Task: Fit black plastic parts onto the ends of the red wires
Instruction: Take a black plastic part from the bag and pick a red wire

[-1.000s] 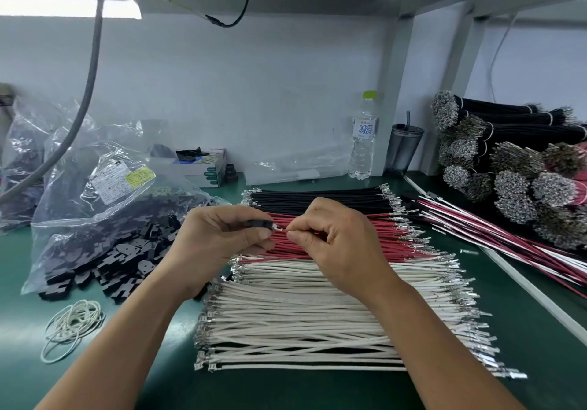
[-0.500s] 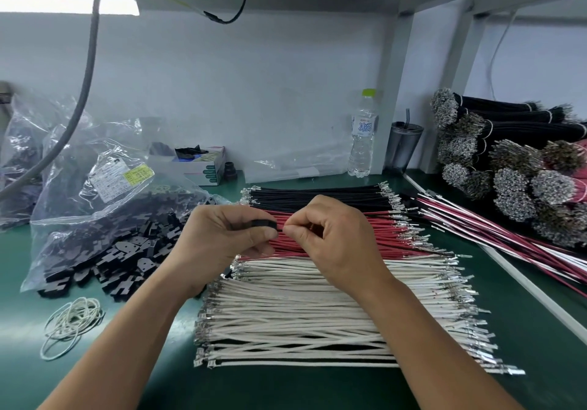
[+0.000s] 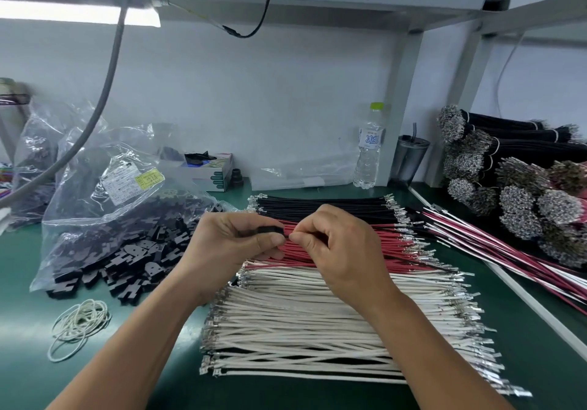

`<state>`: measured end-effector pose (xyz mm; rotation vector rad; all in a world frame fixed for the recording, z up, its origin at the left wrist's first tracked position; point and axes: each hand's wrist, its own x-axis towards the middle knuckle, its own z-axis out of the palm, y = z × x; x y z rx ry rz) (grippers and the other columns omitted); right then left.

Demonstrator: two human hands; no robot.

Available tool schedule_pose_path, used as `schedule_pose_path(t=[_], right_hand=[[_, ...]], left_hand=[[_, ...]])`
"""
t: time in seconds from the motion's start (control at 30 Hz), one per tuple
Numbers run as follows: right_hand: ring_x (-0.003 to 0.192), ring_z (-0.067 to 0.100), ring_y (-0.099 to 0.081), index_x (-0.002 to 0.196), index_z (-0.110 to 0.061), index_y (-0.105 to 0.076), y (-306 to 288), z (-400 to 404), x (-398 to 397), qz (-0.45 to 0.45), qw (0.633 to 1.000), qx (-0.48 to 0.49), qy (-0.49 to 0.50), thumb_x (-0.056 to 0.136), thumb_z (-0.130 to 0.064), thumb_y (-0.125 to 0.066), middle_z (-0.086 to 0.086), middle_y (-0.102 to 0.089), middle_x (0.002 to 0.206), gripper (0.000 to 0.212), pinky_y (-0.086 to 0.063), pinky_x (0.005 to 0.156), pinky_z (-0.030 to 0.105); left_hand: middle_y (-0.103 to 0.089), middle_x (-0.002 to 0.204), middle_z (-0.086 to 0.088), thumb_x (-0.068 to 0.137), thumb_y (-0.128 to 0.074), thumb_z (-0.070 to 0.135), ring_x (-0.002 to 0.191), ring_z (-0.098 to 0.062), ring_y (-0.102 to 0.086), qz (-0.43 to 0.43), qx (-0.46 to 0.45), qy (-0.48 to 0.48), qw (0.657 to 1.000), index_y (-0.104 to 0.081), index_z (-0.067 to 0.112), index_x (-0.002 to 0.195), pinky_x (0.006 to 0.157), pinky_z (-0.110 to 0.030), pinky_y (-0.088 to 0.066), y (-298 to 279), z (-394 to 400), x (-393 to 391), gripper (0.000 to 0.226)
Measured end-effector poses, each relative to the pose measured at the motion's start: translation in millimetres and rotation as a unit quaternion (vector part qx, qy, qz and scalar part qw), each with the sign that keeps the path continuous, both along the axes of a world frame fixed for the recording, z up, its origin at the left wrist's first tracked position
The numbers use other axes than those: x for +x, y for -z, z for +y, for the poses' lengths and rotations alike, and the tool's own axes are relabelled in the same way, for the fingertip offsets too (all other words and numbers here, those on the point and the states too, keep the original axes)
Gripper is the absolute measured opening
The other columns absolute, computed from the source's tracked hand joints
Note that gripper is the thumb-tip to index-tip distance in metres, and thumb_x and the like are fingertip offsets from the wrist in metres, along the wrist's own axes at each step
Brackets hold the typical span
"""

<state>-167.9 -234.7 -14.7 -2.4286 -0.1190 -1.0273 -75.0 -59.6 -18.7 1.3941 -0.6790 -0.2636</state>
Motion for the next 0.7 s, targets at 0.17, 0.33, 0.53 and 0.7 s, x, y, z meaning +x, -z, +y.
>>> schedule_pose_path(t=[0.17,0.33,0.53,0.7], right_hand=[[0.085,0.005,-0.047,0.086,-0.030,-0.069,-15,5,-16,-0.049,0.987,-0.136,0.069,0.084,-0.039,-0.075,-0.017,-0.054,0.087,0.011,-0.037,0.065,0.019],[0.090,0.000,-0.056,0.099,-0.036,-0.074,-1,41,-24,0.229,0.965,-0.111,-0.067,0.082,-0.050,-0.069,-0.018,-0.067,0.094,0.022,-0.047,0.078,0.029],[0.085,0.001,-0.058,0.092,-0.038,-0.071,2,43,-21,0.248,0.963,-0.080,-0.063,0.079,-0.051,-0.068,-0.020,-0.063,0.089,0.019,-0.045,0.075,0.027],[0.090,0.002,-0.058,0.092,-0.035,-0.073,0,49,-20,0.248,0.959,-0.118,-0.073,0.087,-0.042,-0.063,-0.019,-0.063,0.093,0.013,-0.038,0.074,0.027]], left_hand=[[-0.078,0.093,-0.025,0.073,-0.082,0.006,0.080,-0.033,-0.077,-0.003,0.024,-0.022,0.999,-0.079,-0.002,0.101,0.078,-0.038,-0.065,1,-3,2,0.029],[-0.078,0.084,-0.021,0.072,-0.082,-0.003,0.067,-0.024,-0.075,-0.009,0.024,-0.056,0.998,-0.080,-0.005,0.094,0.066,-0.024,-0.063,2,-1,3,0.023],[-0.078,0.084,-0.023,0.066,-0.084,0.005,0.067,-0.027,-0.076,0.009,0.011,-0.054,0.998,-0.080,-0.002,0.095,0.068,-0.029,-0.064,4,-1,8,0.030],[-0.078,0.080,-0.022,0.069,-0.085,0.006,0.066,-0.022,-0.076,0.024,0.029,-0.060,0.998,-0.083,0.005,0.091,0.066,-0.027,-0.064,7,-1,9,0.022]])
